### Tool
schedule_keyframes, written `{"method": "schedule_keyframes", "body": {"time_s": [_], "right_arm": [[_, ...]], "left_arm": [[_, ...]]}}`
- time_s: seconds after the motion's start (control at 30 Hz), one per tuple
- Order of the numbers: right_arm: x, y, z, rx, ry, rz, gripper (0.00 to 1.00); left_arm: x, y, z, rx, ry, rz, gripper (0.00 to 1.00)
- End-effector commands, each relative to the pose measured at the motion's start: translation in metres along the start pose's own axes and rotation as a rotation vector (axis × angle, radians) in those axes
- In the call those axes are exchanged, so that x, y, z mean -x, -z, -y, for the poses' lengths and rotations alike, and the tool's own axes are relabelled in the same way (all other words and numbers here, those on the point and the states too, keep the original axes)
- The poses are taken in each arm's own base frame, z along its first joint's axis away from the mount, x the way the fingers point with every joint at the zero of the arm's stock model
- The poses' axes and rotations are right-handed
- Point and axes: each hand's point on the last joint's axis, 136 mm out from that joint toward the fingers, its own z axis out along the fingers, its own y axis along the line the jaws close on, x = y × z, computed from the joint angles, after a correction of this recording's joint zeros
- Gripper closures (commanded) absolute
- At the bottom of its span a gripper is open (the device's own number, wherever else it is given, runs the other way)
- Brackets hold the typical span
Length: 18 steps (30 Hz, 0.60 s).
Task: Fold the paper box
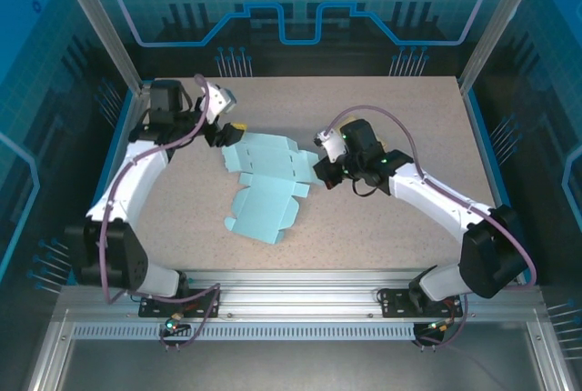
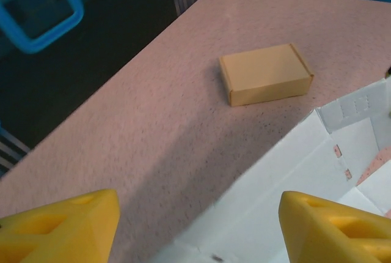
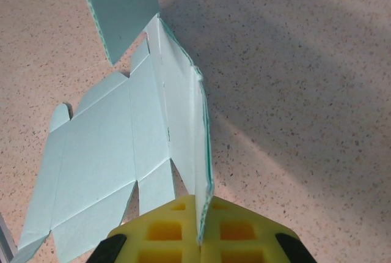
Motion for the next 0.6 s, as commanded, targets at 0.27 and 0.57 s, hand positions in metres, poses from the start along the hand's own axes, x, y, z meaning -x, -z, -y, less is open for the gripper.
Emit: {"method": "schedule_keyframes", "body": {"time_s": [0.27,0.57], "right_arm": [[0.028,0.016,-0.006,0.055,0.084,0.057,1.0],[0.032,0.011,-0.003,0.065,0.095,0.044,1.0]], "left_arm": [[-0.037,-0.024,0.036,-0.247,-0.108,-0.071,0.3],[-0.055,-0.041,0.026,-0.256,-0.099,-0.152,0.45]]}}
